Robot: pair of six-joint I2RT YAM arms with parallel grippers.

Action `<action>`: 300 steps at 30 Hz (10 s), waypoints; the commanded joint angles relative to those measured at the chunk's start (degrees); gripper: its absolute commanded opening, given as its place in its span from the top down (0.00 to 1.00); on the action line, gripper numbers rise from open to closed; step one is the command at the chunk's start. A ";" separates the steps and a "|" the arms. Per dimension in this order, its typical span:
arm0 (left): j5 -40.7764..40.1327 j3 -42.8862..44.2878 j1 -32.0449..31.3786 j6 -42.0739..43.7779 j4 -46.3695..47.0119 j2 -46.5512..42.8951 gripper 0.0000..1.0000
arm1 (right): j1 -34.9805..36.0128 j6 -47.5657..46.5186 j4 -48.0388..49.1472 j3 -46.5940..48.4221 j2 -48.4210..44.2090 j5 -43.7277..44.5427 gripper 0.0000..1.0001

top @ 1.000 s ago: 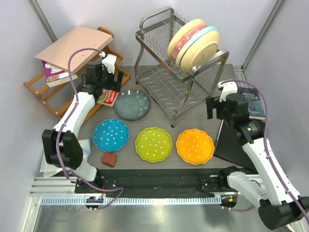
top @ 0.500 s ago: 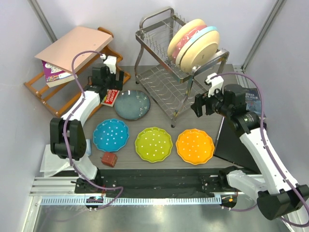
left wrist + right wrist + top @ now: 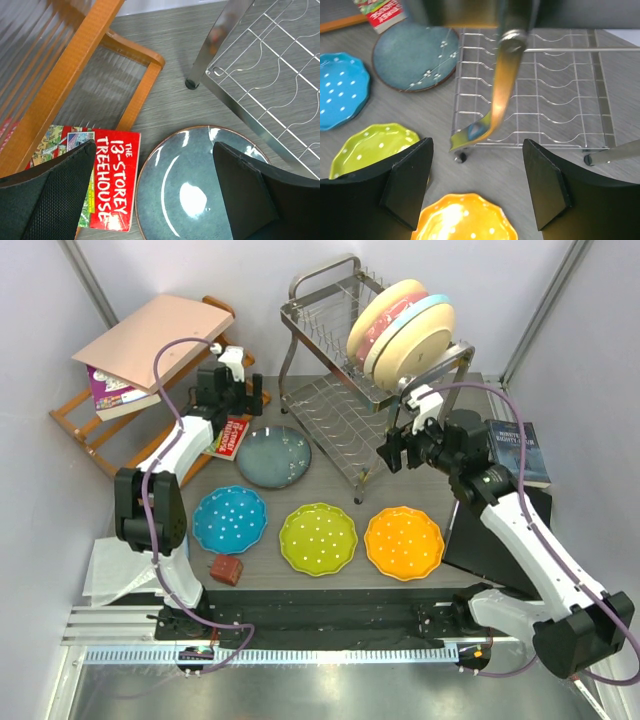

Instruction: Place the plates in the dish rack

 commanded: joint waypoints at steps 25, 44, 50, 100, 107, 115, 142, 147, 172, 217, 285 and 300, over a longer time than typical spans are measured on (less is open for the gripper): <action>3.43 24.54 -7.66 4.77 14.74 24.40 0.01 | -16.52 4.20 12.81 0.36 8.90 23.29 0.27; 13.80 18.81 -9.06 -5.87 15.00 20.62 0.07 | -24.00 -1.34 19.33 3.18 16.99 27.60 0.30; 14.15 21.99 -11.52 -5.34 15.36 23.17 0.14 | -24.00 -0.37 18.44 0.90 15.59 29.70 0.37; 11.52 -4.11 -17.68 -6.23 7.01 0.50 0.23 | -35.87 -5.82 28.99 10.83 34.66 28.92 0.96; 12.22 -5.52 -17.59 -6.22 3.76 -1.52 0.22 | -35.96 -7.40 32.33 13.19 38.26 29.71 0.97; 12.40 -8.42 -17.77 -6.58 3.93 -3.81 0.21 | -36.83 -8.28 31.54 19.79 42.48 32.70 0.97; 7.01 -25.99 -16.36 -3.23 -12.06 -22.79 0.00 | -31.40 -5.99 -17.05 -2.89 6.08 -14.31 0.14; 17.66 -27.49 -14.70 -2.89 -17.94 -22.62 0.00 | -21.02 -8.46 -22.52 1.58 13.03 -22.39 0.14; 25.67 -33.39 -14.43 0.11 -21.22 -20.51 0.24 | -3.70 4.64 -5.29 -5.35 14.26 -21.00 0.16; 22.77 -4.11 -12.67 0.46 -19.09 7.89 0.65 | -0.27 12.02 14.22 -4.46 32.20 -15.47 0.19; 29.96 -24.59 -9.59 -11.58 -10.40 -9.52 1.00 | 3.59 12.29 5.08 3.35 51.71 -38.40 0.37; 35.33 -25.21 -9.95 -12.29 -10.92 -16.11 1.00 | 4.12 16.06 5.08 3.45 53.11 -34.63 0.39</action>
